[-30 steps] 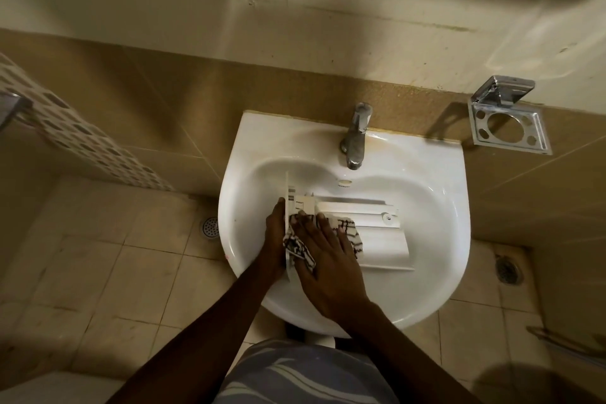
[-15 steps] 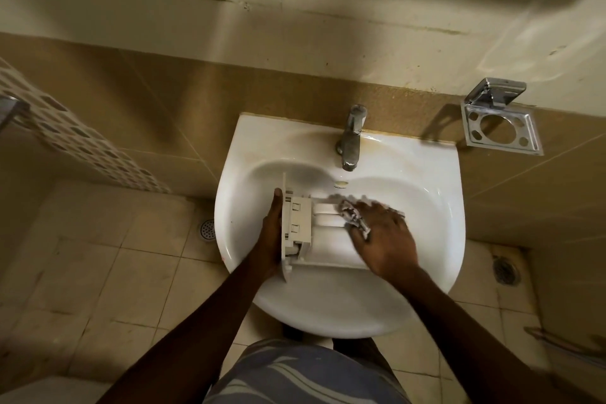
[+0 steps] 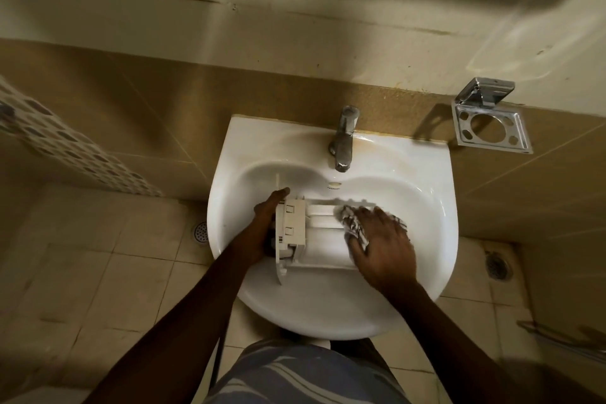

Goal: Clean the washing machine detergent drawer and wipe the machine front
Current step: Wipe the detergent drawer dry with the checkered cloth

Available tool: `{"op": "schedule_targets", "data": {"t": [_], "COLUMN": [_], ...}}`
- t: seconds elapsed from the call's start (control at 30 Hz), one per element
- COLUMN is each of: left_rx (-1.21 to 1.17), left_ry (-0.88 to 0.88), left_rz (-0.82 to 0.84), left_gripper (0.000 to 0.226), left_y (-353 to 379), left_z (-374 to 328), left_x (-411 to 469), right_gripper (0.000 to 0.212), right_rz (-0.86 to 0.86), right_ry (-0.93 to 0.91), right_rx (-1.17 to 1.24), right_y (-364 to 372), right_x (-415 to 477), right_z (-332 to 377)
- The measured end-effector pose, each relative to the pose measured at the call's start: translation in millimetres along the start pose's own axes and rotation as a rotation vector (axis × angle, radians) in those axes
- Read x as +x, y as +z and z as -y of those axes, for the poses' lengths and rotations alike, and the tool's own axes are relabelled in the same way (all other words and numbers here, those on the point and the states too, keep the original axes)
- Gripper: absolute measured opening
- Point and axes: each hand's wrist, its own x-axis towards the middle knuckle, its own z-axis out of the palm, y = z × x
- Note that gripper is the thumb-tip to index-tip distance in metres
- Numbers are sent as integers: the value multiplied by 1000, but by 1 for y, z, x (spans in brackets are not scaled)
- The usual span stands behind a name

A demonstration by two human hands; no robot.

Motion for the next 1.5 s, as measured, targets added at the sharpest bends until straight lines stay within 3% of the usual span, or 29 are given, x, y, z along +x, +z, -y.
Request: {"op": "schedule_targets", "data": {"t": [0.13, 0.3, 0.37, 0.43, 0.53, 0.7, 0.77, 0.9, 1.0, 1.07, 1.17, 1.27, 1.4, 1.5], "left_rx": [-34, -140, -130, -116, -95, -67, -67, -49, -19, -12, 20, 18, 16, 72], "left_ry": [50, 138, 212, 311, 443, 562, 590, 620, 618, 613, 637, 661, 680, 723], "left_rz": [71, 72, 55, 56, 52, 58, 49, 14, 31, 29, 17, -22, -18, -2], "left_gripper": [55, 36, 42, 48, 63, 67, 67, 76, 84, 85, 74, 80, 74, 84], "left_y": [17, 17, 15, 13, 19, 25, 23, 16, 14, 15, 16, 12, 13, 16], "left_z": [-6, 1, 4, 5, 3, 0, 1, 0, -2, -2, -3, 0, 4, -1], "left_x": [-13, -20, -21, -21, -26, -32, -33, -31, -31, -32, -33, -34, -35, -35], "right_gripper": [62, 59, 58, 57, 51, 38, 34, 28, 35, 41, 47, 47, 47, 53], "right_rz": [37, 108, 53, 5, -41, 82, 83, 86, 67, 7, 64, 92, 53, 119], "right_ry": [91, -140, -111, 55, 248, 68, 35, 207, 327, 260, 108, 66, 222, 337], "right_rx": [-54, 146, 169, 178, 190, 490, 461, 421, 392, 322, 439, 456, 327, 315], "right_y": [14, 10, 5, -2, -9, -28, -35, -44, -43, -38, -31, -29, -35, -41], "right_x": [28, 10, 10, 21, 49, 62, 56, 44, 43, 51, 60, 56, 49, 57], "right_z": [47, 59, 28, 5, 20, 68, 59, -1, -1, 30, 80, 78, 17, 3]}}
